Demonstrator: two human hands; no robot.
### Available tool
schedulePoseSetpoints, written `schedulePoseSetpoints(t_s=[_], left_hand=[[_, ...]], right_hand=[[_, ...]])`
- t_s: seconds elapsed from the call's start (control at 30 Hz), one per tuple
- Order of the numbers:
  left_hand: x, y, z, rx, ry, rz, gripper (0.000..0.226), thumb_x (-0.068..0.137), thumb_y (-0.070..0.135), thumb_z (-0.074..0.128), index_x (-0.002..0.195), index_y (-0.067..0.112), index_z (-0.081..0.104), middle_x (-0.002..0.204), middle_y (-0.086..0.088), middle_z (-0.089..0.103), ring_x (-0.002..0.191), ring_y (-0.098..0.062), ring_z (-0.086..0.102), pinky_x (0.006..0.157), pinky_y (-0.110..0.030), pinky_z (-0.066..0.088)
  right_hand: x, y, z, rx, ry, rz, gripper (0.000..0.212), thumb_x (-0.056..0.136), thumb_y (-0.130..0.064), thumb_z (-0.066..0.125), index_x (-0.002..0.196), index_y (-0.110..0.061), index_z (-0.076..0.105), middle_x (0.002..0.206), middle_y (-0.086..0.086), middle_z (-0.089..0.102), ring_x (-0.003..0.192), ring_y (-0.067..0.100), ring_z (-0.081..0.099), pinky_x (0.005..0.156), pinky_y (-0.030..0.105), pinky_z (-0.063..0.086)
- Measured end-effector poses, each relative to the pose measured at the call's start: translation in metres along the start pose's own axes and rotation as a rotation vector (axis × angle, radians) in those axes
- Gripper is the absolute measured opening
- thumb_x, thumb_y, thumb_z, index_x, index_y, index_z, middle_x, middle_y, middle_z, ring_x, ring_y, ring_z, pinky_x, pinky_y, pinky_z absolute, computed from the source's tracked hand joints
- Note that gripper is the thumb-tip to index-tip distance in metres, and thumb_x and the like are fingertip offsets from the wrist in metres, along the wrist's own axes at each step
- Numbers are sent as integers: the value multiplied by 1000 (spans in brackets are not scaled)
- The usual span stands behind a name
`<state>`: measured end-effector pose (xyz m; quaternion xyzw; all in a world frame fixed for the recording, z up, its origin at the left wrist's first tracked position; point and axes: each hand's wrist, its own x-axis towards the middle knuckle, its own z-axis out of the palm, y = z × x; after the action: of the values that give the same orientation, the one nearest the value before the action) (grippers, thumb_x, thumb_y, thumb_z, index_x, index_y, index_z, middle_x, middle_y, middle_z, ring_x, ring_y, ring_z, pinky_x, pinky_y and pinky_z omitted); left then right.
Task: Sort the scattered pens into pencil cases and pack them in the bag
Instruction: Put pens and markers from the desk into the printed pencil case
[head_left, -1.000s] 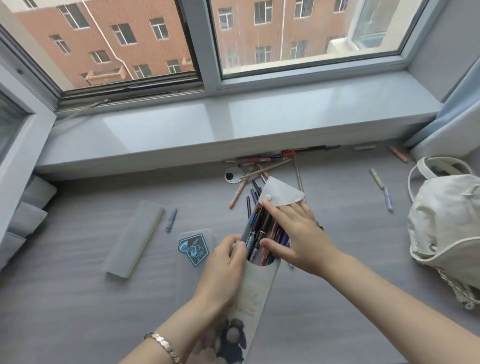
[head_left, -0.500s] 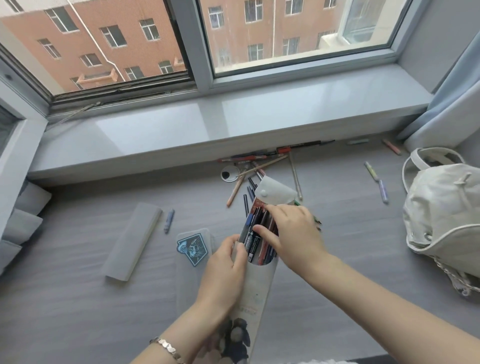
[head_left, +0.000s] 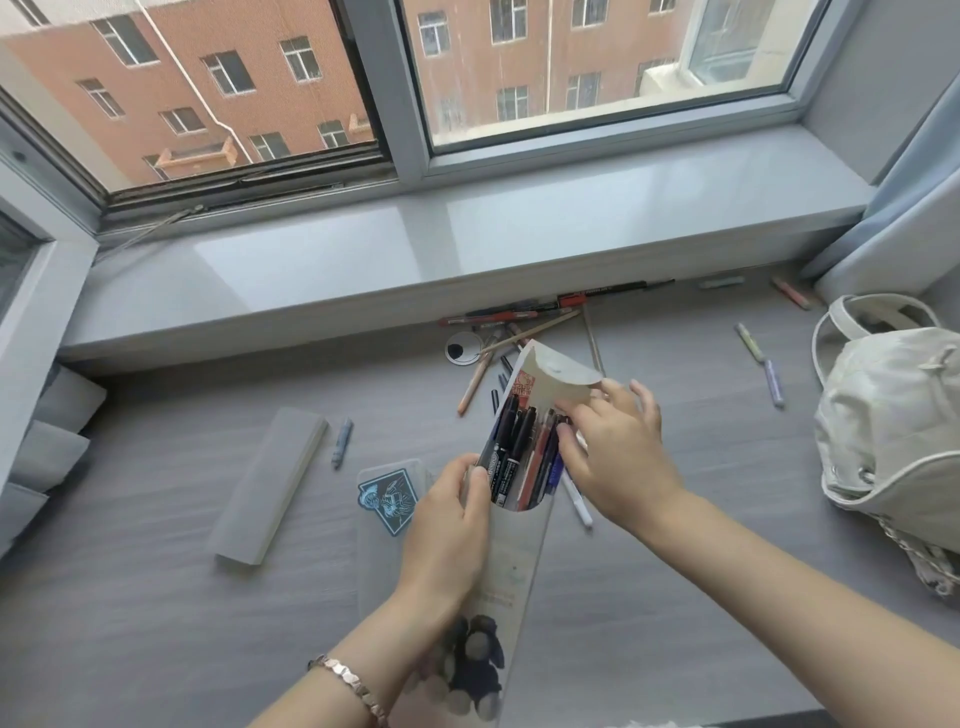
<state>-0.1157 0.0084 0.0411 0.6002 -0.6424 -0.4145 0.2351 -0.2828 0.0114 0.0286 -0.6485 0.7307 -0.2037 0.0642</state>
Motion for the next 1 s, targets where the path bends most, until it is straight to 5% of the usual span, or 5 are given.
schedulePoseSetpoints(t_s=[0.27, 0.43, 0.57, 0.8, 1.0], left_hand=[[-1, -11, 2, 50, -34, -24, 24, 96, 27, 40, 99, 29, 64, 89, 9, 69, 91, -14, 62, 84, -33, 48], [5, -11, -6, -53, -187, -40, 31, 83, 36, 39, 93, 27, 67, 90, 9, 71, 92, -8, 63, 88, -33, 47], [7, -10, -11, -122, -300, -26, 31, 82, 34, 43, 91, 19, 69, 97, -4, 72, 93, -16, 65, 91, -37, 47], [14, -9, -17, -115, -465, -99, 23, 96, 16, 47, 102, 11, 68, 99, -2, 70, 91, -10, 62, 87, -27, 47], [14, 3, -24, 332, -476, -49, 85, 75, 59, 61, 144, 33, 20, 128, 11, 47, 110, -10, 52, 93, -28, 42]], right_hand=[[-10, 8, -3, 72, -207, -51, 35, 88, -26, 39, 115, -16, 59, 118, -1, 62, 131, 24, 34, 110, 39, 20], [-1, 18, -21, 252, 215, 16, 38, 79, -31, 62, 111, -13, 61, 102, 5, 56, 98, 20, 50, 87, 27, 36], [5, 28, -34, 536, -302, 291, 75, 71, -40, 74, 135, -26, 37, 126, -1, 48, 107, 9, 48, 89, 19, 40], [-8, 39, -17, 793, -212, 457, 13, 90, -13, 54, 93, -6, 65, 73, 6, 63, 48, 10, 59, 46, 25, 54], [-14, 37, -8, 856, 15, 732, 41, 98, -28, 41, 69, -4, 57, 61, 17, 62, 41, 20, 62, 40, 30, 53]])
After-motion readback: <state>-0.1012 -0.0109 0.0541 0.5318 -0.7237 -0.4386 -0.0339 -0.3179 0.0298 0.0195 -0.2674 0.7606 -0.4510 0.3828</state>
